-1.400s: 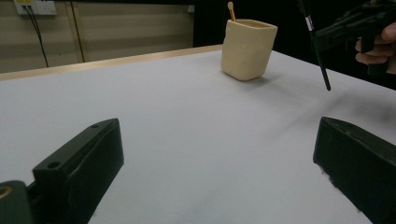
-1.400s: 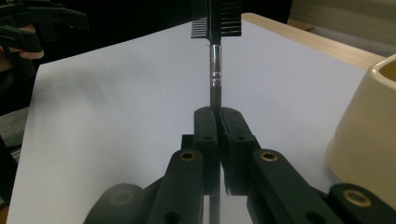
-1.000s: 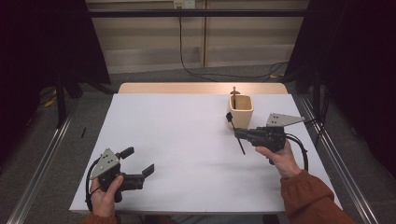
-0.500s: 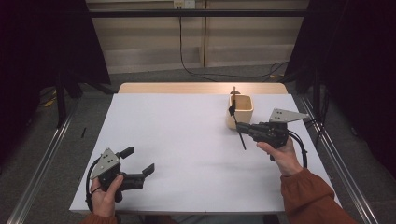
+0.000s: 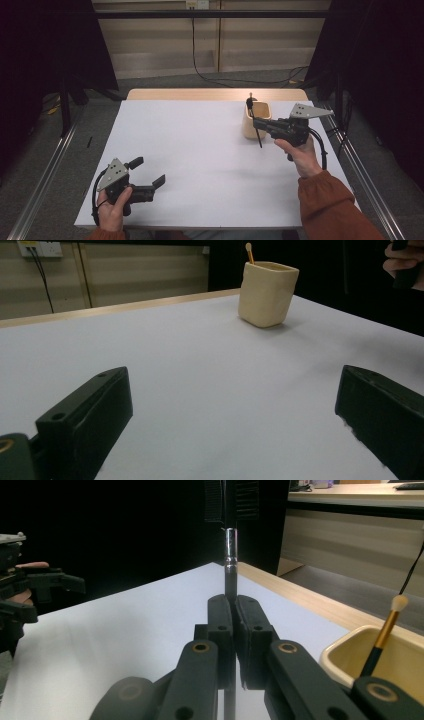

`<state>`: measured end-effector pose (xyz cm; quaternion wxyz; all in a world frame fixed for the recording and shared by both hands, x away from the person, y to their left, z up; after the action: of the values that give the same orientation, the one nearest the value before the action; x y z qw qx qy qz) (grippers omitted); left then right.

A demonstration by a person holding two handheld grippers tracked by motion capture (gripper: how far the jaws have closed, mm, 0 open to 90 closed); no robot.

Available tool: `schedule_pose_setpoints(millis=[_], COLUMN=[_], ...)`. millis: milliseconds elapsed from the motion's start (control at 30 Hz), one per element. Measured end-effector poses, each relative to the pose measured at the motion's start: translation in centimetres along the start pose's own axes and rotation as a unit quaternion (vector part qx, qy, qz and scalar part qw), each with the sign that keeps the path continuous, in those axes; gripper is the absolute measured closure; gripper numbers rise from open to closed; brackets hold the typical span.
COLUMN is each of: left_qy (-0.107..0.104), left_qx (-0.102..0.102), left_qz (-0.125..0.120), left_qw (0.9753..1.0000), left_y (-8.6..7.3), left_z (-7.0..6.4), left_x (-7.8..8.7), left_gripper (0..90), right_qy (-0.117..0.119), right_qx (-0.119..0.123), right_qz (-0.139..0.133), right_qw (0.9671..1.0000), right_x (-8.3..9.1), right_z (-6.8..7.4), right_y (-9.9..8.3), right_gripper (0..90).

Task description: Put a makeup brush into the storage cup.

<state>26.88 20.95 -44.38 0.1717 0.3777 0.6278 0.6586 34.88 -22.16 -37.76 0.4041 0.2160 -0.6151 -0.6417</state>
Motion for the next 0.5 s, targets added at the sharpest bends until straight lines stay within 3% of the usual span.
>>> schedule_pose_setpoints(millis=[233,400,500], left_qy=[0.001,0.007,0.007], left_qx=[0.001,0.002,0.000], left_qz=[-0.004,-0.006,-0.006], left_qw=[1.0000,1.0000,1.0000], left_y=[0.0,0.0,0.0], left_z=[-0.1,0.1,0.1], left_x=[-0.1,0.0,0.0], left_gripper=[1.9,2.2,2.2], right_qy=[-0.017,-0.021,-0.028], right_qx=[-0.001,-0.002,-0.001], right_qz=[-0.013,-0.038,-0.036], right_qw=[0.9998,0.9991,0.9990], right_x=[0.1,0.6,0.6], right_z=[-1.2,-1.6,-2.0], right_y=[1.5,2.8,3.3], right_gripper=[85.6,85.6,85.6])
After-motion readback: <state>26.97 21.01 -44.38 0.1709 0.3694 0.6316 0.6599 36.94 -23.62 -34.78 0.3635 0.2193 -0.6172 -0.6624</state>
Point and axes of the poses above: each handheld gripper's, and its own axes: x roughly backward along the jaws, y roughly out of its top, z roughly to its left, the point moved 3 cm from there along -x, roughly forward along the jaws, and after that the axes turned 2 degrees about -x, right-handed, at the moved point
